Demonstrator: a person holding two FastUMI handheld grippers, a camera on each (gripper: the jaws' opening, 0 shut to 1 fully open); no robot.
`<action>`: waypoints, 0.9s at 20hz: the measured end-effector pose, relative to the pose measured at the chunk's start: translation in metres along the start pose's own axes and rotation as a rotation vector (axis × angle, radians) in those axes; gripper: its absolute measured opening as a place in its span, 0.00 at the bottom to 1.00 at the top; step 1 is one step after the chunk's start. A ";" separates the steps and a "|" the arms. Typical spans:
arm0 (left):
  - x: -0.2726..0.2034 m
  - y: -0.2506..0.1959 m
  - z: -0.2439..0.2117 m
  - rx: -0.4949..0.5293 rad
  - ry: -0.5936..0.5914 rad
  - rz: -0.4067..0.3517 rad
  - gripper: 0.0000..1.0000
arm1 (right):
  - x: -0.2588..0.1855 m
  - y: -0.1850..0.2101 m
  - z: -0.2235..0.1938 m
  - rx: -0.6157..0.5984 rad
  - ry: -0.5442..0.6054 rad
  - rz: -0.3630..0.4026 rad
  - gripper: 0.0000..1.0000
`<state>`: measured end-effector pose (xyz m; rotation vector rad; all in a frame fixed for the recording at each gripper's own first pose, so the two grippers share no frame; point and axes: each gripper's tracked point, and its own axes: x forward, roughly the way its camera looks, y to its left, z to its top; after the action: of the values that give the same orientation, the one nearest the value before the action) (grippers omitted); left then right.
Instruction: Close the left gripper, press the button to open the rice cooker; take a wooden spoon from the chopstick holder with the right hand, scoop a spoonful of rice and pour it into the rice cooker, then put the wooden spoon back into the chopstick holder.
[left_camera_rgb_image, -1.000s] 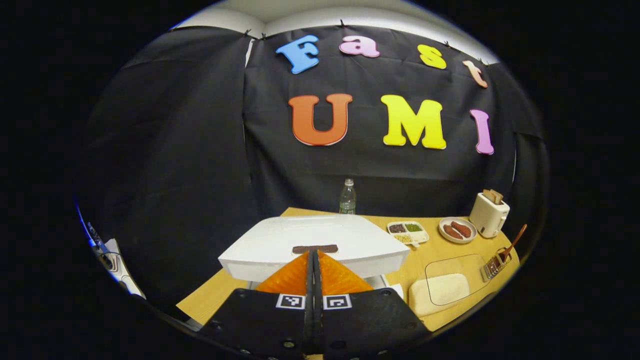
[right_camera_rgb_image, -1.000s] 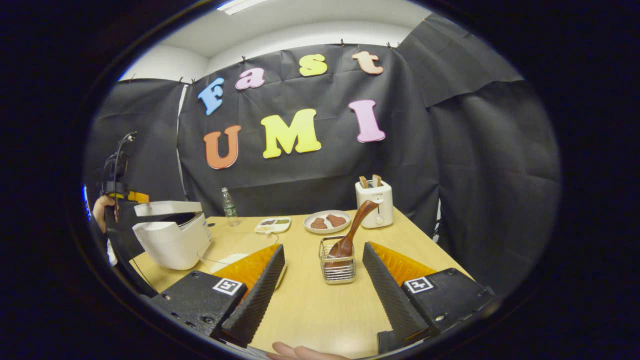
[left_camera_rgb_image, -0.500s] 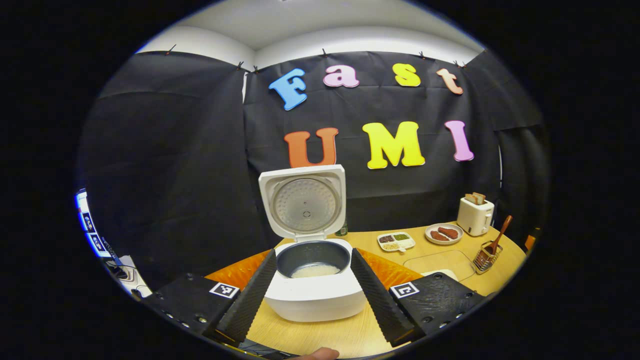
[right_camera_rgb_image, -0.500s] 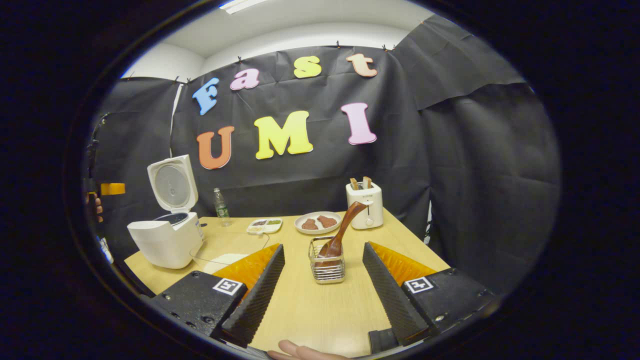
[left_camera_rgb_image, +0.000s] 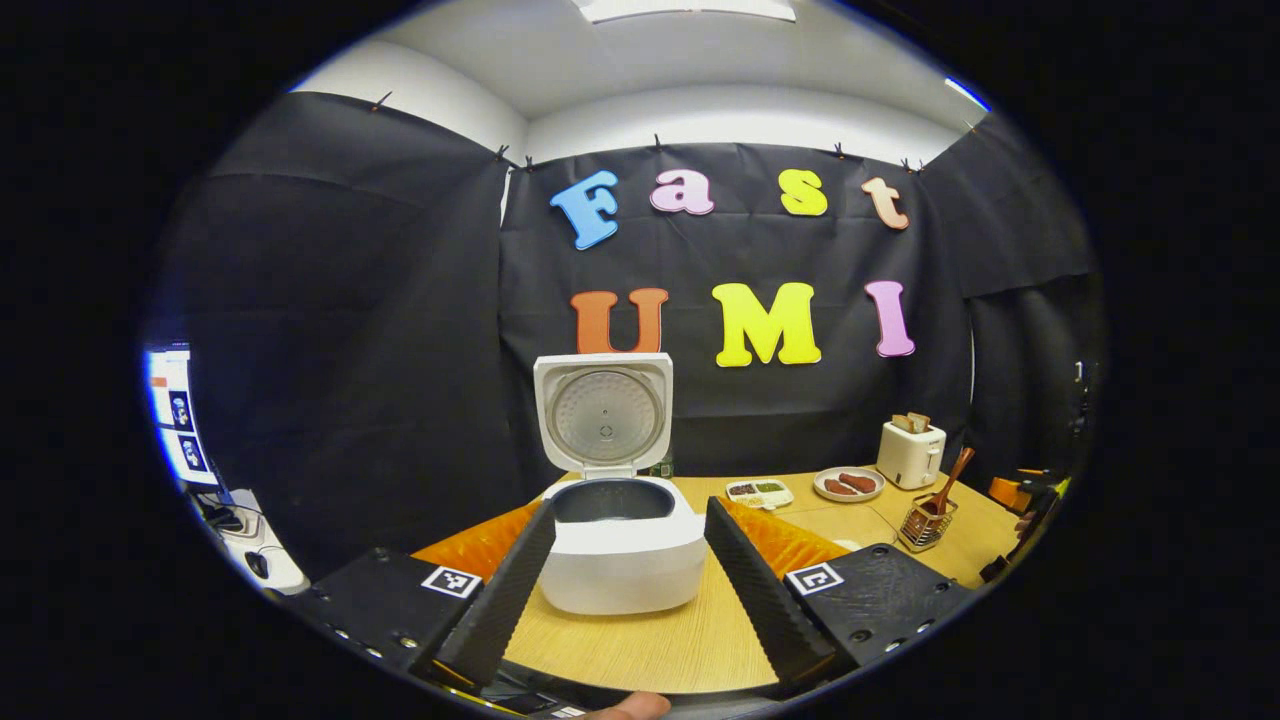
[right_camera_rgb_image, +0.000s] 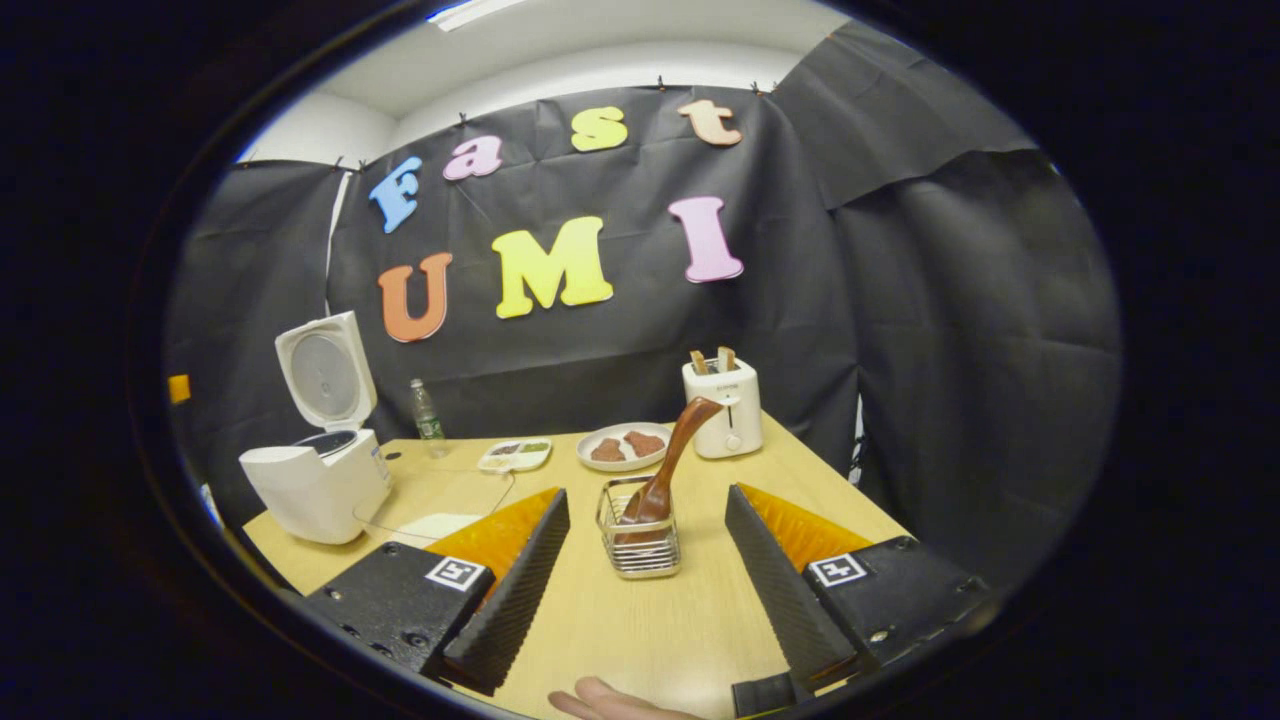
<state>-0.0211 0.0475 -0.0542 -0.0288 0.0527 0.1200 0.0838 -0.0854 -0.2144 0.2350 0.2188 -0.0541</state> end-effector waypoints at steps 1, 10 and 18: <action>-0.007 0.001 -0.005 -0.001 -0.001 -0.005 0.95 | 0.009 0.000 0.001 0.002 0.001 -0.001 1.00; -0.057 0.035 -0.037 0.049 -0.015 0.066 0.95 | 0.115 -0.014 -0.008 -0.014 0.078 -0.041 1.00; -0.072 0.036 -0.036 -0.012 -0.028 0.000 0.95 | 0.167 -0.017 -0.008 0.029 0.088 -0.122 0.88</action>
<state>-0.0989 0.0735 -0.0874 -0.0396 0.0239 0.1203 0.2433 -0.1046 -0.2626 0.2528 0.3197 -0.1679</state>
